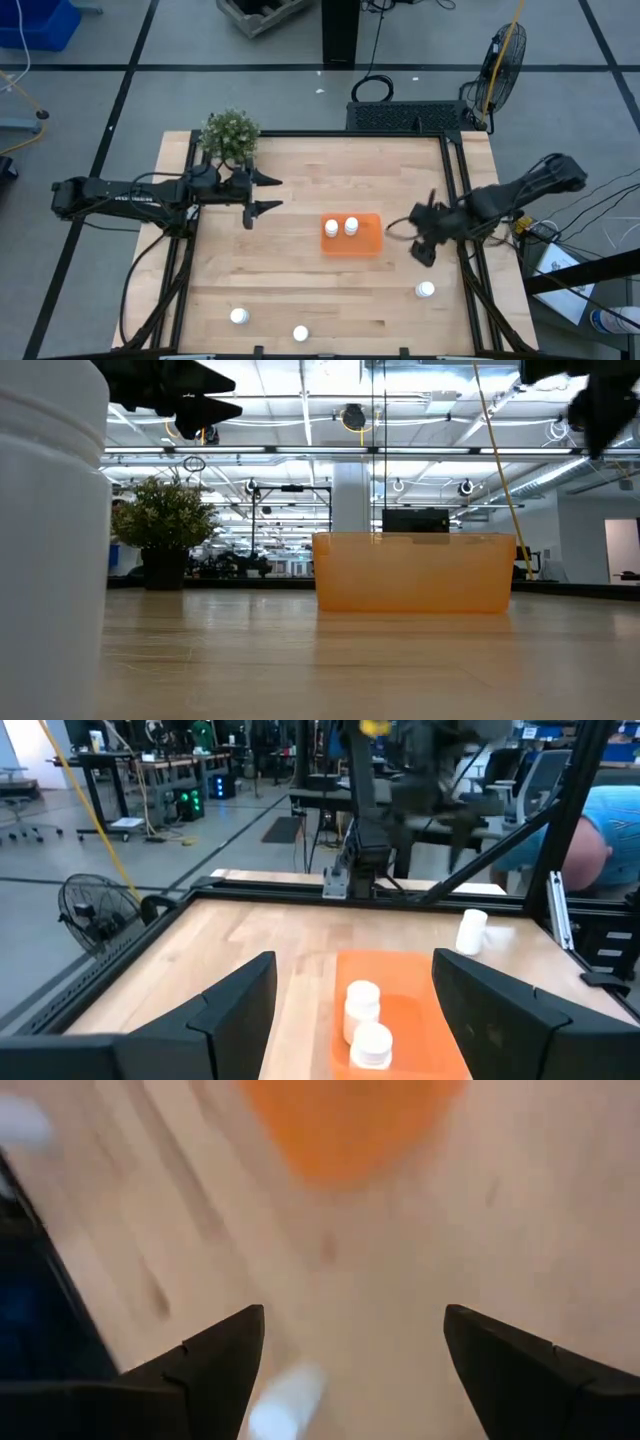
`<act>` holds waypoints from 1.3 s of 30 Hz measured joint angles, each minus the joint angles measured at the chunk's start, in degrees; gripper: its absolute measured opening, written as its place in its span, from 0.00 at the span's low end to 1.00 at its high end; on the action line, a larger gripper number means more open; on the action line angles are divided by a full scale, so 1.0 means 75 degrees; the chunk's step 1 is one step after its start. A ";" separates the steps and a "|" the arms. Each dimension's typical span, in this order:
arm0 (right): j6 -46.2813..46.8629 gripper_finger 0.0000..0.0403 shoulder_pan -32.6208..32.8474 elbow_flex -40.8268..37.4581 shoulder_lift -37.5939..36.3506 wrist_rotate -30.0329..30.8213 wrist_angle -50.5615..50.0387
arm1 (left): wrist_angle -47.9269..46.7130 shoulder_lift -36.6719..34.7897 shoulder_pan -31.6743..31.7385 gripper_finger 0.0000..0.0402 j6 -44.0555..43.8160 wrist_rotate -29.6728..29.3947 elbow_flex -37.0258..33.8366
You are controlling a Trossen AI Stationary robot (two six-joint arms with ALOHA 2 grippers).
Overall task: Pick and place pill bottles into a basket
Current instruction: Put the pill bottle into the bin
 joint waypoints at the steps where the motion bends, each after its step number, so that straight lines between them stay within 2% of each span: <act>1: 0.0210 0.74 0.0069 0.0119 0.0334 -0.0387 -0.0129 | -0.0035 0.0000 0.0000 0.68 0.0011 0.0000 0.0000; 6: 0.1057 0.74 0.0375 0.0276 0.1475 -0.1933 -0.0025 | -0.0297 0.0000 0.0000 0.68 0.0179 0.0000 0.0000; 12: 0.2185 0.74 0.0826 0.0273 0.2020 -0.2249 0.0026 | -0.0467 0.0000 0.0000 0.68 0.0357 0.0049 0.0000; 20: 0.3672 0.74 0.1738 0.0201 0.2153 -0.1318 0.0783 | -0.0546 0.0000 0.0000 0.68 0.0526 0.0067 0.0000; 26: 0.4376 0.74 0.2360 0.0190 0.2153 -0.0649 0.0351 | -0.0493 0.0000 0.0000 0.68 0.0584 0.0064 0.0000; 35: 0.4784 0.74 0.2865 0.0121 0.2152 0.0288 0.0207 | -0.0484 0.0000 0.0000 0.68 0.0572 0.0061 0.0000; 39: 0.4792 0.74 0.2886 -0.0352 0.2156 0.0258 0.0750 | -0.0493 0.0000 0.0000 0.68 0.0702 0.0061 0.0000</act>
